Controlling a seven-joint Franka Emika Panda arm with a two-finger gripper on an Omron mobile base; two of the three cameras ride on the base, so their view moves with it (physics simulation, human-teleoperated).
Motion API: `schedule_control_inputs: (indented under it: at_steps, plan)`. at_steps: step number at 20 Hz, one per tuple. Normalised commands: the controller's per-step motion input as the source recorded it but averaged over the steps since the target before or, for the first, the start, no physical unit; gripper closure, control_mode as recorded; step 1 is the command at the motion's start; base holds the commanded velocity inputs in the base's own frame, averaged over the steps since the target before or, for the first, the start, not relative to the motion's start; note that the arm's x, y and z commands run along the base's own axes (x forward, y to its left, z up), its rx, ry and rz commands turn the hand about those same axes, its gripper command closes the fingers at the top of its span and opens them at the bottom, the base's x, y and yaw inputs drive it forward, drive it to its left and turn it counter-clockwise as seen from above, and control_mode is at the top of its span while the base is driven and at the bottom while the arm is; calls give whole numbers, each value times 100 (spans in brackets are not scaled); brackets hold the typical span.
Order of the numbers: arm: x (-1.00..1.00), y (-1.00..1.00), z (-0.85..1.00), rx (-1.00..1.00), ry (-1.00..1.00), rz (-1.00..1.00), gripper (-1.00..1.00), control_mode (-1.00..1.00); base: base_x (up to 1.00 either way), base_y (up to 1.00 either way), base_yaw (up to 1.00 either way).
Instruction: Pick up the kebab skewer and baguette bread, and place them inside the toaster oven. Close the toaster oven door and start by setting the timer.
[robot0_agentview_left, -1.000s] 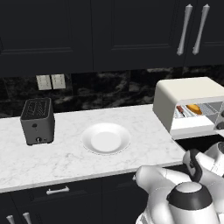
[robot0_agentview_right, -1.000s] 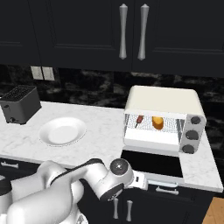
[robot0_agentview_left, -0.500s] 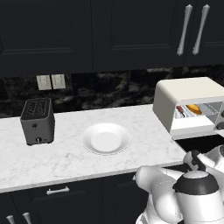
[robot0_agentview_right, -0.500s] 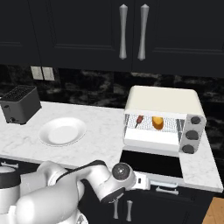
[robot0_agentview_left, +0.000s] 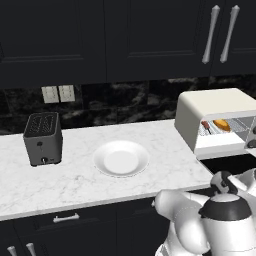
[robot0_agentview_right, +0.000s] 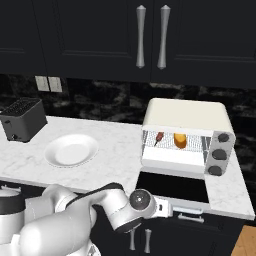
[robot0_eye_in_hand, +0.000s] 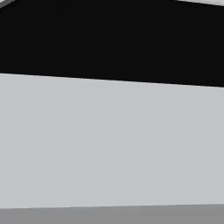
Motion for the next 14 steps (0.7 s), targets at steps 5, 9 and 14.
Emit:
schedule_control_inputs:
  at_steps: [5, 9, 14]
  plan:
    - [37, 0, 53, 0, 0, 0, -100, -100, 0, 0, 0]
    - [39, 0, 58, 0, 0, 0, -100, -100, 0, 0, 0]
    - [48, 0, 50, 0, 0, 0, -100, -100, 0, 0, 0]
